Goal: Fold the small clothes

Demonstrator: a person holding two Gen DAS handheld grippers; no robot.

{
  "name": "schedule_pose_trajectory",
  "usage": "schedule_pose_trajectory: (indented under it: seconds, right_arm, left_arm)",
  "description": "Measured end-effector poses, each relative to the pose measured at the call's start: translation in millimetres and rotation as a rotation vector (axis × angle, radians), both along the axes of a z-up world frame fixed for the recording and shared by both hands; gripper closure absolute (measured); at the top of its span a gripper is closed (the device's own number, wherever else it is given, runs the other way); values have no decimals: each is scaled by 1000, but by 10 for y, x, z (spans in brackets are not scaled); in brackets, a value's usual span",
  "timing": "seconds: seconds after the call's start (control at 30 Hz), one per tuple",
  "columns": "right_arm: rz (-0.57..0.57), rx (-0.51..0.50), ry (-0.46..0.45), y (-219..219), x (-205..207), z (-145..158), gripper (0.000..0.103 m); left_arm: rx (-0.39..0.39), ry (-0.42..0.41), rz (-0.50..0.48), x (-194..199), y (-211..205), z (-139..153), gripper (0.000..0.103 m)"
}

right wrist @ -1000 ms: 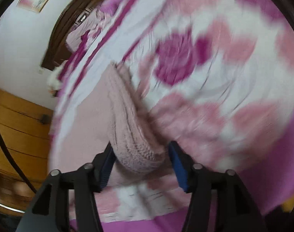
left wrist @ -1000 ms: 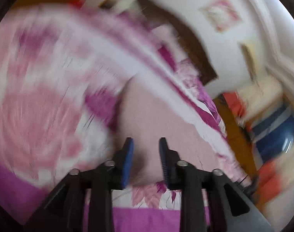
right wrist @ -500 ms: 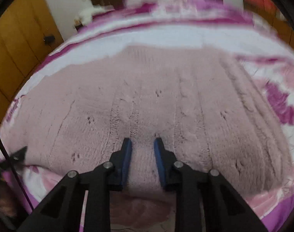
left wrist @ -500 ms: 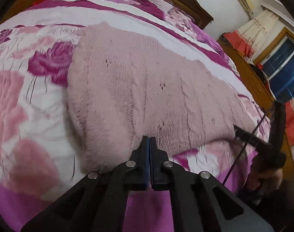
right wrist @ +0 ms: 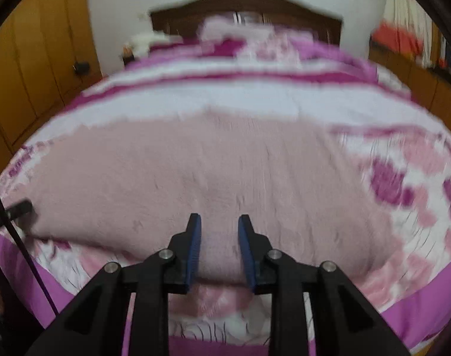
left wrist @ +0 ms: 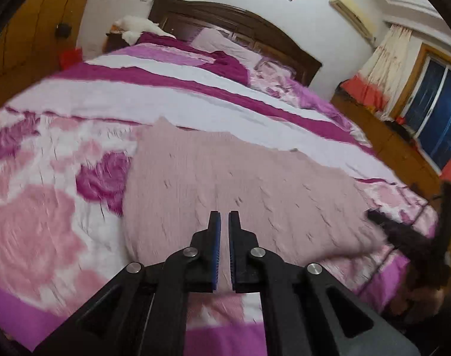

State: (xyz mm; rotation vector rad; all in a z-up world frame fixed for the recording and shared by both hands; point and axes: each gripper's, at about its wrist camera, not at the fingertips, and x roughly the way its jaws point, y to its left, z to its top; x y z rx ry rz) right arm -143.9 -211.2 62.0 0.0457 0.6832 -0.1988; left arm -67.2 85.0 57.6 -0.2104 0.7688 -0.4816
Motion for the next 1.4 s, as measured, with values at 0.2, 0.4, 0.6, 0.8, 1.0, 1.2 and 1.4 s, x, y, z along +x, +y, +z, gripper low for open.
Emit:
schedule_pose_trajectory:
  seconds: [0.2, 0.4, 0.6, 0.8, 1.0, 1.2, 1.4]
  right_arm:
    - [-188, -69, 221, -638, 347, -421, 72]
    - [-204, -202, 190, -516, 334, -371, 71]
    - [-300, -201, 175, -467, 67, -117, 64]
    - [-383, -119, 336, -654, 214, -318, 38]
    - [-367, -110, 268, -495, 74, -24, 37]
    - [-254, -124, 113, -69, -91, 494, 23]
    - [50, -56, -48, 546, -57, 996, 9]
  left_arm:
    - [13, 180, 50, 276, 172, -455, 103]
    - [37, 155, 56, 261, 182, -461, 103]
    - [22, 152, 52, 244, 187, -447, 103]
    - [-49, 192, 43, 239, 314, -443, 103]
    - [-48, 152, 44, 46, 437, -345, 103]
    - [-41, 133, 60, -33, 491, -281, 103]
    - [-38, 129, 82, -26, 504, -309, 103]
